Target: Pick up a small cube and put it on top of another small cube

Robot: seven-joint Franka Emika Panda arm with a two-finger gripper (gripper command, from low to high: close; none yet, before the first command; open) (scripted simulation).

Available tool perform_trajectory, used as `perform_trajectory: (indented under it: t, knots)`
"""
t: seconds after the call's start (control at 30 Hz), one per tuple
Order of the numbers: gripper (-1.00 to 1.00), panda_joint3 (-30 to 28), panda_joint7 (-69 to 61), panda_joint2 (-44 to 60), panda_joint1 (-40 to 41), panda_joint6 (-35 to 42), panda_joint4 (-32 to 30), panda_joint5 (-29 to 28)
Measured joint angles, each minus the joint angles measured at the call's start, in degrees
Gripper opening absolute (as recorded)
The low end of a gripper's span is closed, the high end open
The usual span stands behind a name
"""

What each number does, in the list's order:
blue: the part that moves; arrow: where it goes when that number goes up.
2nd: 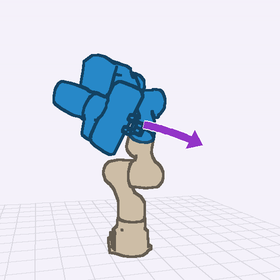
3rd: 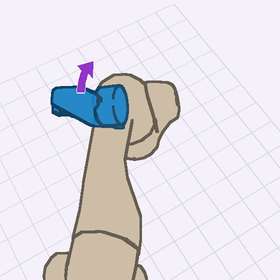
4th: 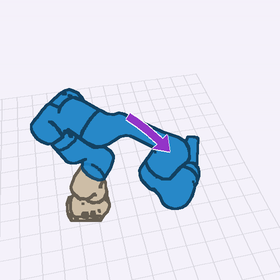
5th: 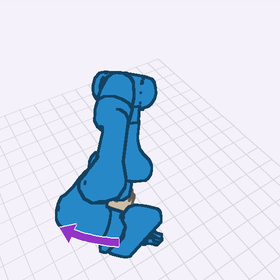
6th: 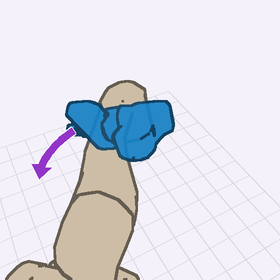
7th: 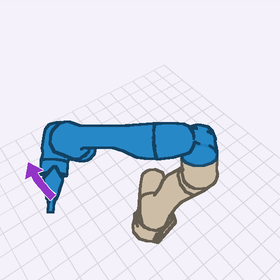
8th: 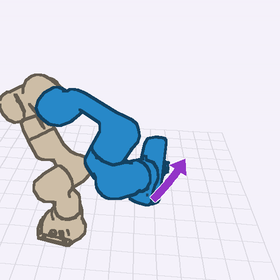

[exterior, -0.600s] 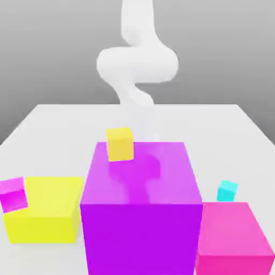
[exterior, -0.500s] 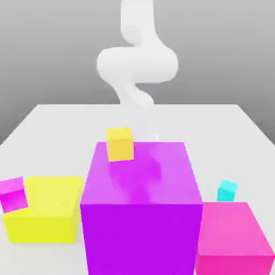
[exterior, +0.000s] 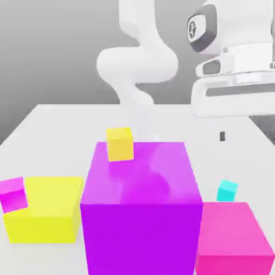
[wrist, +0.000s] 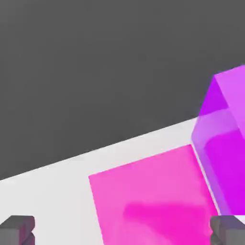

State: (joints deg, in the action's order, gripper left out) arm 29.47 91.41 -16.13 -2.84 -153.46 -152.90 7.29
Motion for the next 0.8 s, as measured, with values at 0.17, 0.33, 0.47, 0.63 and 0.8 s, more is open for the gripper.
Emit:
perform_trajectory:
  t: [0.17,0.33,0.47,0.63,0.8]
  knots:
    - [0.00,7.44,13.59,7.78,-0.45,-5.37,-5.15,-1.82]
    - [0.00,10.51,31.31,16.61,-4.18,-10.80,-9.97,-10.27]
    - [0.00,-0.48,44.79,24.26,-11.12,-15.26,-8.93,-26.29]
    - [0.00,-18.14,56.21,32.70,-25.35,-21.16,-6.24,-41.06]
    - [-1.00,-20.14,57.11,33.60,-27.10,-21.99,-5.97,-42.19]
